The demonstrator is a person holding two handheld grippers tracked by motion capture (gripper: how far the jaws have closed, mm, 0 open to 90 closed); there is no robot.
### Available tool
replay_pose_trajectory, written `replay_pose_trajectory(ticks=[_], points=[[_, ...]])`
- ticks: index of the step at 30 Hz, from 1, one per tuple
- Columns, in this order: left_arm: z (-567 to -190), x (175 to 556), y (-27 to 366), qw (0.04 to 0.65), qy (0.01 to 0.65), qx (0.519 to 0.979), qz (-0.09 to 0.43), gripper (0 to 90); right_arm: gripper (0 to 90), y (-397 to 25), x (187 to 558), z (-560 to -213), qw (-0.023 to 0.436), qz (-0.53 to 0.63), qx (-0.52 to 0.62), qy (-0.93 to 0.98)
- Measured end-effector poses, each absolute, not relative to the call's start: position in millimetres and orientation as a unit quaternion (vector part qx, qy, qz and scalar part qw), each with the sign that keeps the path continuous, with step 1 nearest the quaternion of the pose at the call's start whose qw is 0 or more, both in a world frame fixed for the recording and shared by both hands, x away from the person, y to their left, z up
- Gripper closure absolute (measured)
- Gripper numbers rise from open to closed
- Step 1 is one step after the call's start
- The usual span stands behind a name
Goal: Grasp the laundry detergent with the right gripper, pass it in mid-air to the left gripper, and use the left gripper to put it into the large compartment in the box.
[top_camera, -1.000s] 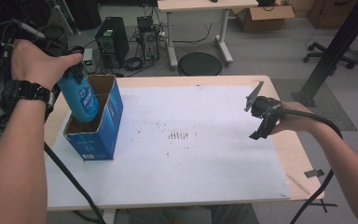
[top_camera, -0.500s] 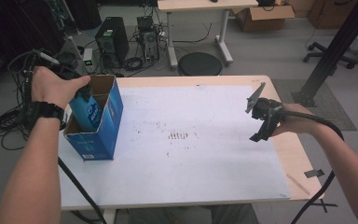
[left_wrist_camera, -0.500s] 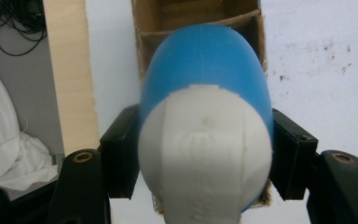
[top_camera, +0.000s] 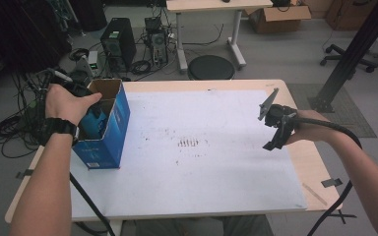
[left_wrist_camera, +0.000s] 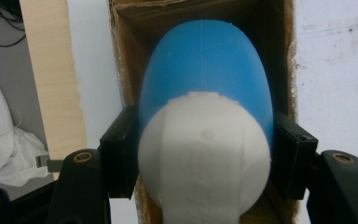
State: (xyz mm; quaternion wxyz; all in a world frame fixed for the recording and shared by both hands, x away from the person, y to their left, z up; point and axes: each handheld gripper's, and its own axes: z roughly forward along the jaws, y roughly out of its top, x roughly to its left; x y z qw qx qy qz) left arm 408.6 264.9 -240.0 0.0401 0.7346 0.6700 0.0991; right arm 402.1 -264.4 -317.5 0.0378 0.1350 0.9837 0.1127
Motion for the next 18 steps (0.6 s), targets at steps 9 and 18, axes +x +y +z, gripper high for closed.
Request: replay_pose_trajectory(ticks=[9, 18], points=[[-251, 409, 265, 0.039, 0.67, 0.736, 0.094, 38.3, 8.8, -263, 402, -319, 0.038, 0.11, 0.136, 0.984], [-261, 409, 263, 0.037, 0.668, 0.737, 0.093, 38.3, 8.7, -262, 401, -320, 0.034, 0.111, 0.136, 0.984]])
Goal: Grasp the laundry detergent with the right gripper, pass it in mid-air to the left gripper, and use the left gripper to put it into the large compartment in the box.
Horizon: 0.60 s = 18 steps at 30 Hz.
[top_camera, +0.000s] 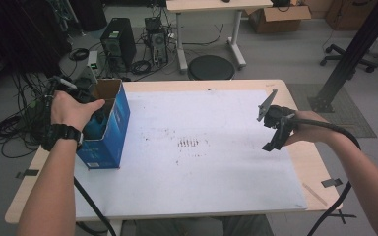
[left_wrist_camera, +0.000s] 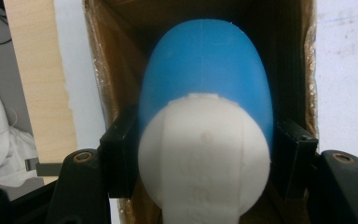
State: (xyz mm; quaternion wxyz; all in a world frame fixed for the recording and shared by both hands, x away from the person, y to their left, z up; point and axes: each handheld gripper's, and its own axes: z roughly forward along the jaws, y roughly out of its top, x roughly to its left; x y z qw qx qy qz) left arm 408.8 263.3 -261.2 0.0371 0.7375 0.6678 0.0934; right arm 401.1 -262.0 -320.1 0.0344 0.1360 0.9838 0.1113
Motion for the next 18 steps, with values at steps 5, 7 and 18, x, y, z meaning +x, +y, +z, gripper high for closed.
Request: replay_pose_trajectory(ticks=[5, 7, 18], points=[[-265, 408, 263, 0.033, 0.667, 0.739, 0.094, 38.3, 8.5, -262, 401, -322, 0.033, 0.113, 0.137, 0.984], [-267, 408, 264, 0.032, 0.665, 0.74, 0.096, 38.2, 8.5, -262, 401, -322, 0.033, 0.112, 0.135, 0.984], [-275, 405, 266, 0.03, 0.667, 0.738, 0.093, 38.2, 8.5, -261, 401, -322, 0.034, 0.114, 0.141, 0.983]])
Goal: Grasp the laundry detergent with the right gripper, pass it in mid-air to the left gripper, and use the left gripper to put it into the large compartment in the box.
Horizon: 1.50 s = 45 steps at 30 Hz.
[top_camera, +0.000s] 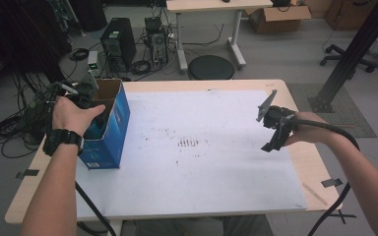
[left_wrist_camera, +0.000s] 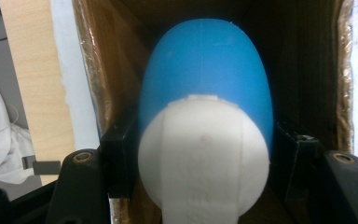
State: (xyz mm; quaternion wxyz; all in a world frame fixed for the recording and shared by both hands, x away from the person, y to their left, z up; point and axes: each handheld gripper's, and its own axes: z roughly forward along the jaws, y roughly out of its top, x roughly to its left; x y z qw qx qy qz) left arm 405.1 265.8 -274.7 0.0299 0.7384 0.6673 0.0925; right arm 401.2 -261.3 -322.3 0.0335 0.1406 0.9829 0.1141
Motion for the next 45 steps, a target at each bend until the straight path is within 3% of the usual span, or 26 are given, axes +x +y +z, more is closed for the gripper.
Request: replay_pose_trajectory(ticks=[19, 24, 34, 45], points=[[-275, 406, 262, 0.028, 0.668, 0.738, 0.087, 37.4, 8.6, -258, 399, -323, 0.031, 0.112, 0.134, 0.984], [-271, 406, 262, 0.021, 0.667, 0.74, 0.087, 33.4, 8.7, -258, 399, -322, 0.032, 0.113, 0.135, 0.984], [-244, 401, 257, 0.026, 0.653, 0.751, 0.096, 26.0, 8.7, -258, 397, -319, 0.028, 0.118, 0.131, 0.984], [-209, 393, 227, 0.056, 0.617, 0.778, 0.108, 19.0, 8.5, -252, 398, -309, 0.035, 0.134, 0.13, 0.982]])
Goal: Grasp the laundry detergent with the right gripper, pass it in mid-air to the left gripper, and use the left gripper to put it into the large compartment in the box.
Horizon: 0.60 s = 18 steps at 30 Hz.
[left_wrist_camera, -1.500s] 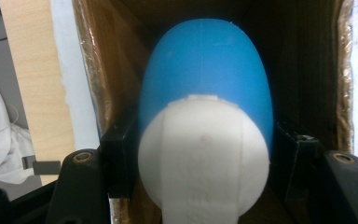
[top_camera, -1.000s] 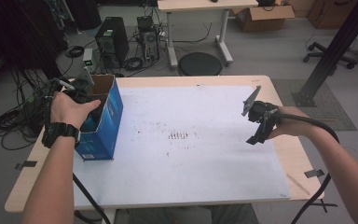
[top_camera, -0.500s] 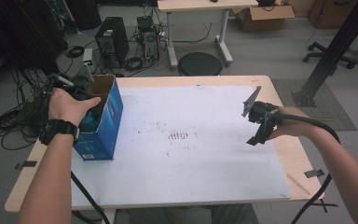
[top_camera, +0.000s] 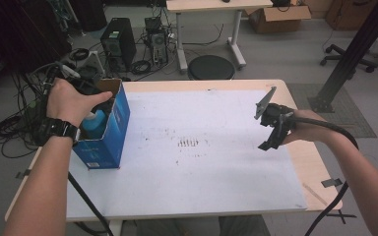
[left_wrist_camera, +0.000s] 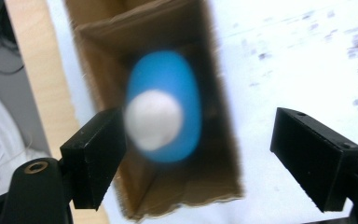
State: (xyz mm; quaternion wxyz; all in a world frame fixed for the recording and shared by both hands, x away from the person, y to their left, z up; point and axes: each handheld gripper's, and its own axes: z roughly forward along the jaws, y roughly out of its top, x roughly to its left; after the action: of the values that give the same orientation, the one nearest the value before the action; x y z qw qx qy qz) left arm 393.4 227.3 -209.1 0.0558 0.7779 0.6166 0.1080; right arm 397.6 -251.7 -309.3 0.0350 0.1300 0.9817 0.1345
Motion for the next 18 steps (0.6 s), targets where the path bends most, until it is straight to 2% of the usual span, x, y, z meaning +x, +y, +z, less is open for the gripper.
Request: replay_pose_trajectory(ticks=[8, 18], points=[[-213, 389, 183, 0.072, 0.572, 0.81, 0.104, 13.9, 6.9, -244, 398, -307, 0.03, 0.14, 0.125, 0.982], [-230, 387, 148, 0.08, 0.539, 0.833, 0.091, 8.5, 6.0, -243, 400, -300, 0.032, 0.151, 0.127, 0.98]])
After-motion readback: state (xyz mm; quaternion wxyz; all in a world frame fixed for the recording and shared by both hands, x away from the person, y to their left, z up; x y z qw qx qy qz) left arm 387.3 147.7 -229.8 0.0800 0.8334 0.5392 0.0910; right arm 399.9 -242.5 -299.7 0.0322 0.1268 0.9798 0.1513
